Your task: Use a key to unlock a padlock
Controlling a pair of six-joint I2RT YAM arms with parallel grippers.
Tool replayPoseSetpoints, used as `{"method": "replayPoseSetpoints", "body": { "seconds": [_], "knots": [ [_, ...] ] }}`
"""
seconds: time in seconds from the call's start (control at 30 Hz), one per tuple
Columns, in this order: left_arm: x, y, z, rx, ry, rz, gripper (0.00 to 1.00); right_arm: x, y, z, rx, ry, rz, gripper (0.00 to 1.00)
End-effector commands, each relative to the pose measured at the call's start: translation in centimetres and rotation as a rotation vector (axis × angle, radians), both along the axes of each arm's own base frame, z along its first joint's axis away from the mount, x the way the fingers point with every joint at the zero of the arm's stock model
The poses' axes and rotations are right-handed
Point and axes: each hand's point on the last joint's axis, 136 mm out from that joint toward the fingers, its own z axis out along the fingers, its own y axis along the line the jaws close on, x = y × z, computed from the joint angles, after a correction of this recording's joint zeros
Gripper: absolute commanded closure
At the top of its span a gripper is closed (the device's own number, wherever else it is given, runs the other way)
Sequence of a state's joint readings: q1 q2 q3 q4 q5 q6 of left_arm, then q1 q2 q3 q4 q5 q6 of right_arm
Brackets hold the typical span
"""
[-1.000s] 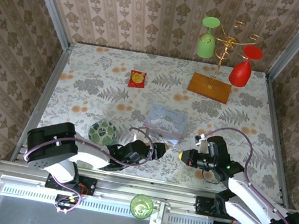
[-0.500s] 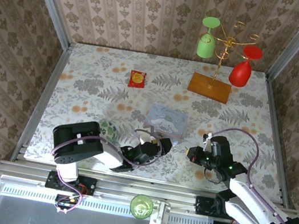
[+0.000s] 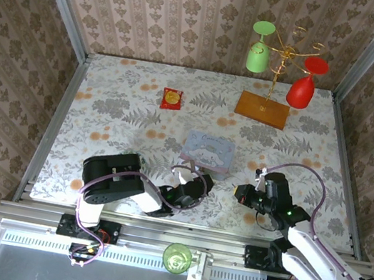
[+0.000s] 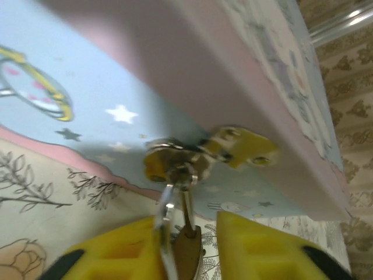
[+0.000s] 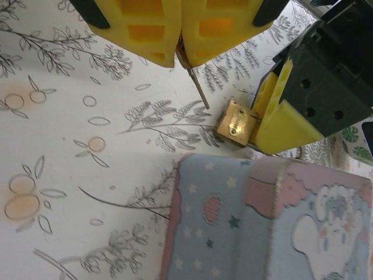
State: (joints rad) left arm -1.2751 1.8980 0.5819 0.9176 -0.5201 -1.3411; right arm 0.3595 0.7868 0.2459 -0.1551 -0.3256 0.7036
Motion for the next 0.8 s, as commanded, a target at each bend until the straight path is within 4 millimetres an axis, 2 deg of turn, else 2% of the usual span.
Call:
{"method": "replayPoseSetpoints", "body": {
  "seconds": [0.0, 0.17, 0.27, 0.43, 0.6, 0.77],
  "knots": [
    [-2.2, 2.4, -5.4, 0.192, 0.108, -0.064, 0.81, -0.1, 0.2, -0.2, 0.033, -0.001, -0.001, 1.00],
    [-1.6, 2.0, -5.1, 0.161, 0.115, -0.092, 0.91, -0.7, 1.7, -0.4, 0.104, 0.024, 0.065, 1.00],
    [-1.3, 1.4, -3.7, 0.111, 0.103, -0.114, 0.95, -1.2, 3.0, -0.4, 0.164, 0.061, 0.123, 1.00],
    [-1.1, 0.6, -0.8, -0.034, 0.075, -0.126, 0.98, -1.2, 4.8, -0.1, 0.291, 0.096, 0.165, 1.00],
    [-0.6, 0.8, 1.3, -0.162, 0.069, -0.113, 1.00, -1.5, 5.4, -0.9, 0.316, 0.132, 0.193, 1.00],
    [-0.1, 0.4, 2.9, -0.236, 0.057, -0.108, 1.00, -1.3, 6.2, -0.7, 0.389, 0.138, 0.210, 1.00]
  ]
}}
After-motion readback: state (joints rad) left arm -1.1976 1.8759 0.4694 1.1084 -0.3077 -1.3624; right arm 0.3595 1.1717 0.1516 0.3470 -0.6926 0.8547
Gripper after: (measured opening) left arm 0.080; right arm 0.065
